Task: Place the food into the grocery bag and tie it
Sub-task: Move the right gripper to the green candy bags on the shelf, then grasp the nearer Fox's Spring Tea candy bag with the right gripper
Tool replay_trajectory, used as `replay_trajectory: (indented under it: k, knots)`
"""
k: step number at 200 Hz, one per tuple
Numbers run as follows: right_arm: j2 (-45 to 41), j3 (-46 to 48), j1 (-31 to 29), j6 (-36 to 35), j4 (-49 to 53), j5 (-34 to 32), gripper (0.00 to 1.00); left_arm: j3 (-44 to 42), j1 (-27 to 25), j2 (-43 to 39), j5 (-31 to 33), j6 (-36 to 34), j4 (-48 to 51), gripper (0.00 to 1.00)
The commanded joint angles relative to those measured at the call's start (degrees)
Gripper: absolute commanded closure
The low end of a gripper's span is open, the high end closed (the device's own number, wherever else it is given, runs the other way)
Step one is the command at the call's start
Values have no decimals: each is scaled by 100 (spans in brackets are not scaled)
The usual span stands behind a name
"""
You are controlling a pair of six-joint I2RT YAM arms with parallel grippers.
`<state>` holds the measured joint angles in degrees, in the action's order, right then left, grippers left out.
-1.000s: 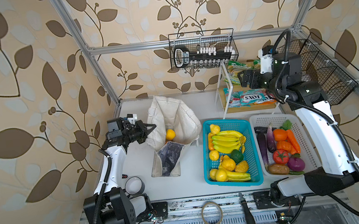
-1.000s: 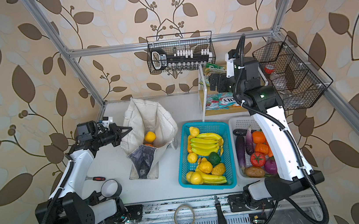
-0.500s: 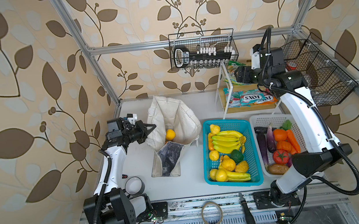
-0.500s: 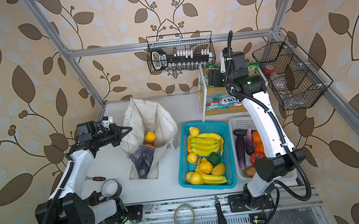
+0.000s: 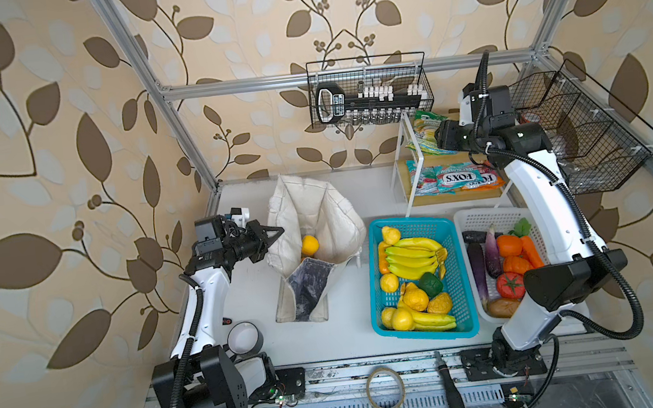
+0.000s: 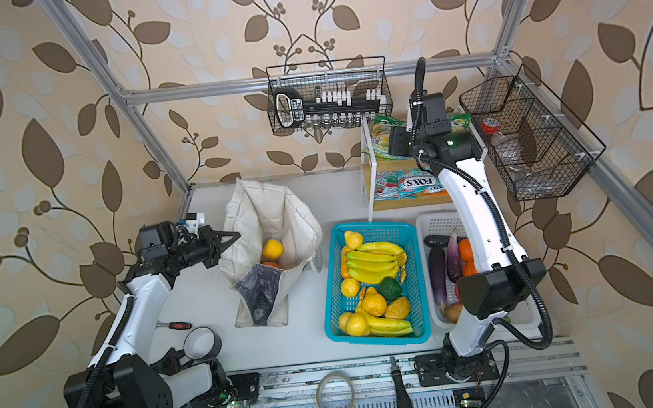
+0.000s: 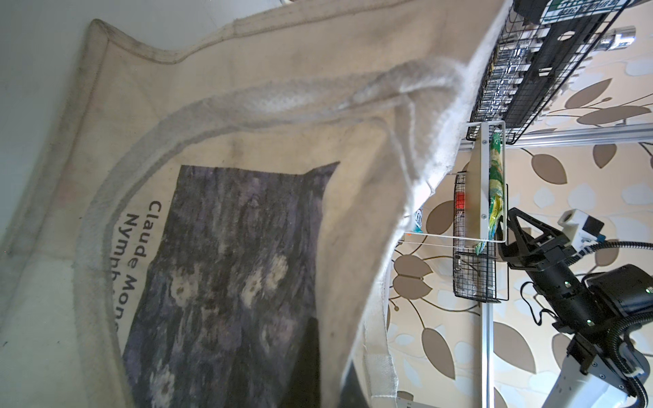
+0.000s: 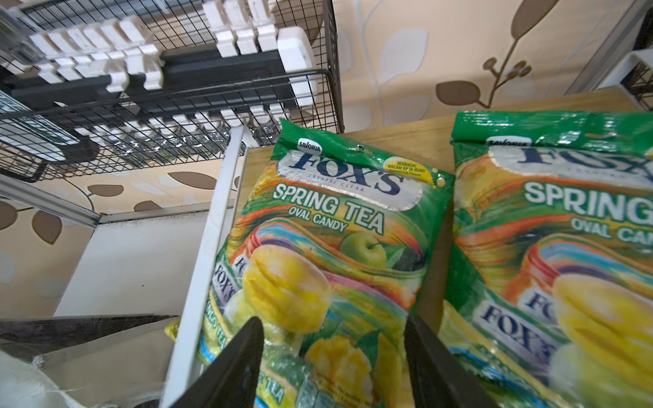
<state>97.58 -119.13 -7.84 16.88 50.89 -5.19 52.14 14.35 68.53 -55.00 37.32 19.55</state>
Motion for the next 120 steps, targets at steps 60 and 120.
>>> replay_trajectory:
  k: [60,120]
  knots:
    - [180,-1,106,-30,88,-273,36,-56,42,-218,25,-260,159,100]
    - [255,348,142,72,-97,74,37,-24,50,-139,27,-270,186,100]
